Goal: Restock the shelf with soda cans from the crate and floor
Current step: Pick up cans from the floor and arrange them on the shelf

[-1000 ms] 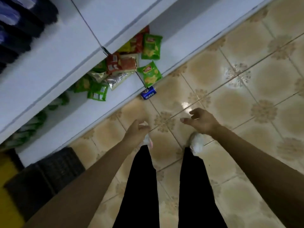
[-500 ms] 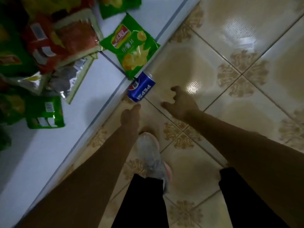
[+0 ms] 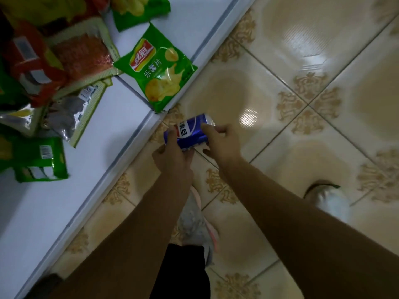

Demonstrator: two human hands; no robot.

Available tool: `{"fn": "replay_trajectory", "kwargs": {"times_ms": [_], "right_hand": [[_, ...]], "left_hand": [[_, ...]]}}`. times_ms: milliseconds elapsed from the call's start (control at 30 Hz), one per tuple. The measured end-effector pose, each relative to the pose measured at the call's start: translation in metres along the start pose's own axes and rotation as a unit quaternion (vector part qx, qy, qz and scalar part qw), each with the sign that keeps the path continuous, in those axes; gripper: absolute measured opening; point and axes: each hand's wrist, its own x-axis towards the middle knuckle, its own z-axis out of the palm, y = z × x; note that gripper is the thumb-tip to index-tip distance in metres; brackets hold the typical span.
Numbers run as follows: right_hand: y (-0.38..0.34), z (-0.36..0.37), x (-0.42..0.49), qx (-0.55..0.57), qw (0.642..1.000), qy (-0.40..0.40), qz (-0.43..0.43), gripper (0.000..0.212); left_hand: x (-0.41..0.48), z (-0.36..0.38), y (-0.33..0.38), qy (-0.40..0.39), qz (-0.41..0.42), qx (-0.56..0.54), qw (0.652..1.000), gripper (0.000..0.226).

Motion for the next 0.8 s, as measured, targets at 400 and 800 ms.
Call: {"fn": "replay_trajectory", "kwargs": {"times_ms": [400, 800], "right_hand": [[-0.071, -0.159, -0.327, 0.118, 0.980, 0.114, 0.113, 0.012], [-0.234, -0.213, -0.519, -0.292, 0.901, -0.138, -0.289, 0.081]], "left_hand": [[-0.337, -0.028, 0.033, -0.066, 0.134, 0.281, 0.948, 0.053], [-0.574, -0.093, 0.191, -0.320, 0.432, 0.383, 0.751, 0.094]]}}
